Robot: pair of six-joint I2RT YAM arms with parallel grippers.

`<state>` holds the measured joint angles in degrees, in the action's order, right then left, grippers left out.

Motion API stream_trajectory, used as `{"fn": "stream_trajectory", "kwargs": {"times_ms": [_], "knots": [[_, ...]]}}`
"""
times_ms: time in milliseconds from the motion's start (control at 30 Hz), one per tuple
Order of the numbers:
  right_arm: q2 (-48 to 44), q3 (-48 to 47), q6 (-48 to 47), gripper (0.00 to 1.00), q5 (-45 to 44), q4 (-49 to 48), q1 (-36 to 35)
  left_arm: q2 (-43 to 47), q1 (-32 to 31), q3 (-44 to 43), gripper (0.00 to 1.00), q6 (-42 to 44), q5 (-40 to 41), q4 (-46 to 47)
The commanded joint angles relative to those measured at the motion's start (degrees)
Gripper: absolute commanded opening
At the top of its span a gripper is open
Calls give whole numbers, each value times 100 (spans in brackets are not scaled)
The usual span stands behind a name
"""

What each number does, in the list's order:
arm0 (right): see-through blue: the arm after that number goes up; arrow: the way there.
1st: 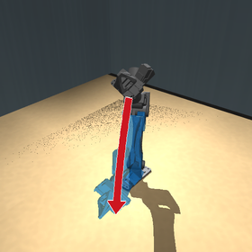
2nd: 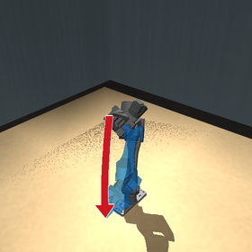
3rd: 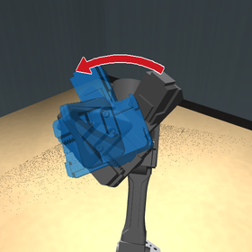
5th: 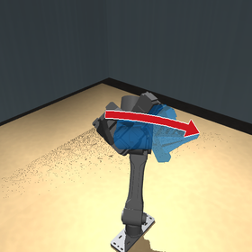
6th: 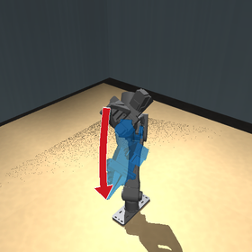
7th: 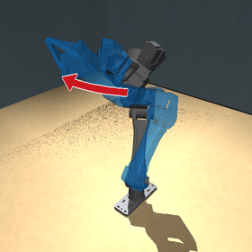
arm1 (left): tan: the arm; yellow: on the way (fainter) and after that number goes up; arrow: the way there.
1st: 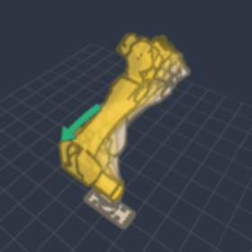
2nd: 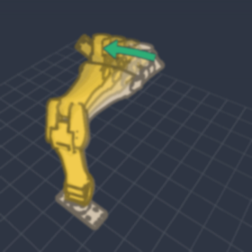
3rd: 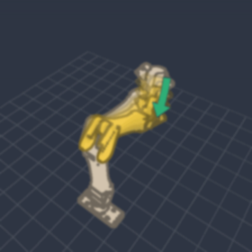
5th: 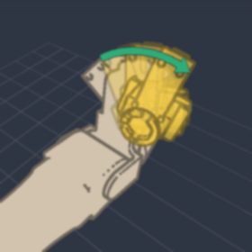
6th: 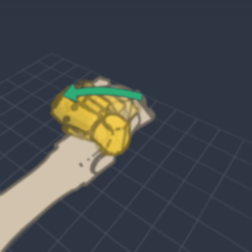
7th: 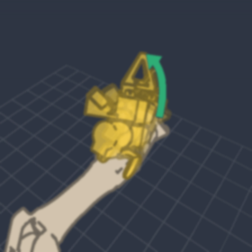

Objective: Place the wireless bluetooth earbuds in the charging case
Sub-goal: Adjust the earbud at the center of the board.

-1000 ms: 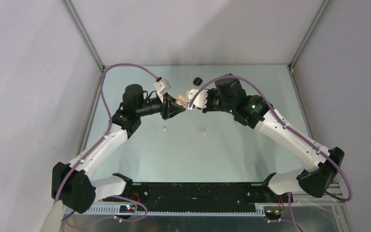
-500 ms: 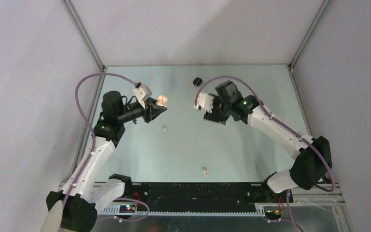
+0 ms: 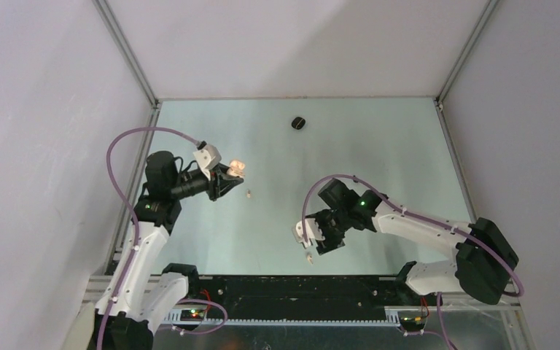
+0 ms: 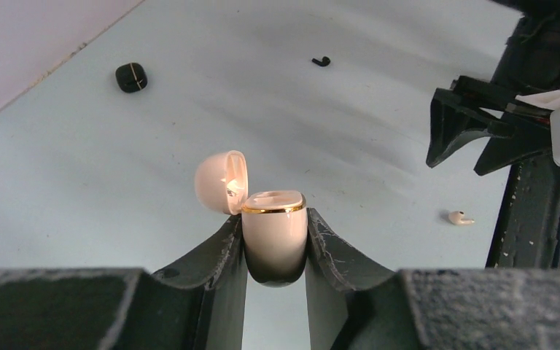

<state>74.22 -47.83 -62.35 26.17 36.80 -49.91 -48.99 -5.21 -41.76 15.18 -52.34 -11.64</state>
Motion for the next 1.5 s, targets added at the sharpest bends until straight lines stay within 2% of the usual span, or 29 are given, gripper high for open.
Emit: {"fn": "stream_trajectory", "kwargs": {"times_ms": [0,133,333,633,800,933,1167,1367,1467], "knots": [[251,234,-1653,63,1060,-287,36,189,27,-54,0,400,-395,-200],[641,248,-1750,51,1278,-563,-2,219,26,-58,0,469,-414,-298],[821,313,-1643,50,1651,-621,-46,182,28,-65,0,507,-476,-344],[978,643,-1689,49,1605,-924,-132,109,24,-81,0,545,-536,-415],[1129,678,-1539,42,1465,-1202,-137,101,26,-80,0,543,-566,-419],[1217,695,-1482,40,1402,-1332,-129,89,29,-78,0,544,-595,-422],[1236,705,-1609,39,1485,-1219,-136,89,25,-85,0,552,-620,-437],[1231,705,-1738,29,1540,-1080,-138,84,28,-93,0,551,-654,-447],[1222,705,-1778,28,1560,-1051,-140,68,24,-92,0,543,-667,-452]]}}
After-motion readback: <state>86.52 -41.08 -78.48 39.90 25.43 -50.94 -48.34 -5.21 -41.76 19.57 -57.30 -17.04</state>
